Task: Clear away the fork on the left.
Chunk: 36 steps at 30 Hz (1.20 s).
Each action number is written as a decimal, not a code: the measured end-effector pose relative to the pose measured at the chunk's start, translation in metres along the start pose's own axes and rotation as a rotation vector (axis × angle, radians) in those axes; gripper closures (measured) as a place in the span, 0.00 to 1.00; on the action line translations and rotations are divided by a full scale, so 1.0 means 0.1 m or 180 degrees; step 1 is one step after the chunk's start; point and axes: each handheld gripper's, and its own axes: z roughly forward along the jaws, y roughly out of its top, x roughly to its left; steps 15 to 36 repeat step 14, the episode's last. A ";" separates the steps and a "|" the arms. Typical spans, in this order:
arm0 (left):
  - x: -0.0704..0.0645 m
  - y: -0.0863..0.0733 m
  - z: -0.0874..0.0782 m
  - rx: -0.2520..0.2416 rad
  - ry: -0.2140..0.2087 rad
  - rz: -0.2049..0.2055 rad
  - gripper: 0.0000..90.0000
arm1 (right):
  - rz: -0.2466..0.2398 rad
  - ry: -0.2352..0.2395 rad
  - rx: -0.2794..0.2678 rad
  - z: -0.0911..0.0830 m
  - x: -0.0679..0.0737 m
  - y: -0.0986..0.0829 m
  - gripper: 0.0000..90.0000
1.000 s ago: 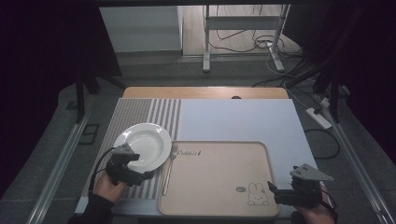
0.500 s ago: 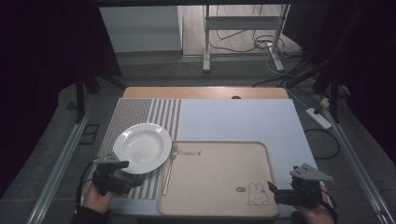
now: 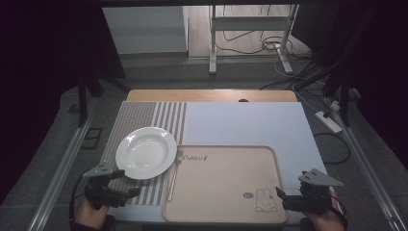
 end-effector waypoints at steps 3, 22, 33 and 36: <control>-0.03 -0.02 -0.03 -0.0008 0.0057 0.0027 0.00 | 0.0004 -0.0001 0.0001 0.00 0.00 0.00 0.00; -0.05 -0.08 -0.11 -0.0059 0.0125 0.0024 0.00 | -0.0004 0.0000 0.0012 0.00 0.00 0.00 0.00; -0.05 -0.08 -0.11 -0.0059 0.0125 0.0024 0.00 | -0.0004 0.0000 0.0012 0.00 0.00 0.00 0.00; -0.05 -0.08 -0.11 -0.0059 0.0125 0.0024 0.00 | -0.0004 0.0000 0.0012 0.00 0.00 0.00 0.00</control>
